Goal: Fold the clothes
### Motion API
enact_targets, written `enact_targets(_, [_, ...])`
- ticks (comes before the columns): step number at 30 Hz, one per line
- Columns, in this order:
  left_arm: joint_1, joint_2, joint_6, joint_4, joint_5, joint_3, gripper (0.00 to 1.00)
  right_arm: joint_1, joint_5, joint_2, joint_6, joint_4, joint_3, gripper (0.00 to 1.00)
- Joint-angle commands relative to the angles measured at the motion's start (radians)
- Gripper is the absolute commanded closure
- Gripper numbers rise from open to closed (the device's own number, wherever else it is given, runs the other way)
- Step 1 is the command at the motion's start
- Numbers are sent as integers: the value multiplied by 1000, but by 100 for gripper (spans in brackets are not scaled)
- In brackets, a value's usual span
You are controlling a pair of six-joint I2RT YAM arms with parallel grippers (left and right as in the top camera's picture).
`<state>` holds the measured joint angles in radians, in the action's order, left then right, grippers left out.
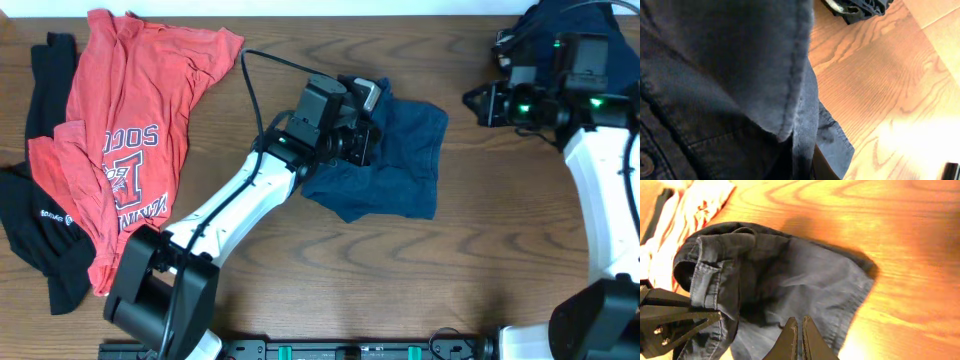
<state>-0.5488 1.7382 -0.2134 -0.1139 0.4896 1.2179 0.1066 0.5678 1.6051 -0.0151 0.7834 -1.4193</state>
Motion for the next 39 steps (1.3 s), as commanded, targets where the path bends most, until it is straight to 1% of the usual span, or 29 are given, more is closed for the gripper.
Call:
enact_targets(1, [-18,8,-10,19,-8,13,94,18,-19,48,-17,34,9,97])
enact_targets(3, [-20,8,-10,27,-8,13,94,17,-21,78,-20,58,9,99])
enact_targets(7, [-11,8,-9,27,-16,13,94,17,-20,160,-8,90,10,99])
enact_targets(9, [11,8,-8,17,-37,13,94,16,2,207,-8,96,10,99])
enact_targets(14, [105,7,-5,-45,-37,13,94,-3,51,300,-35,97,10,99])
enact_targets(19, [185,2,117,-181,-44,14,94,-53,51,341,-38,69,10,98])
enact_targets(23, [228,-12,180,-351,-150,27,94,-103,46,350,-19,28,10,97])
enact_targets(28, [294,-49,194,-459,-227,53,94,-143,43,365,50,-39,10,99])
enact_targets(34, [415,-69,195,-633,-230,159,94,-182,42,365,71,-94,10,98])
enact_targets(39, [462,-70,230,-722,-243,245,94,-201,42,365,82,-115,10,99])
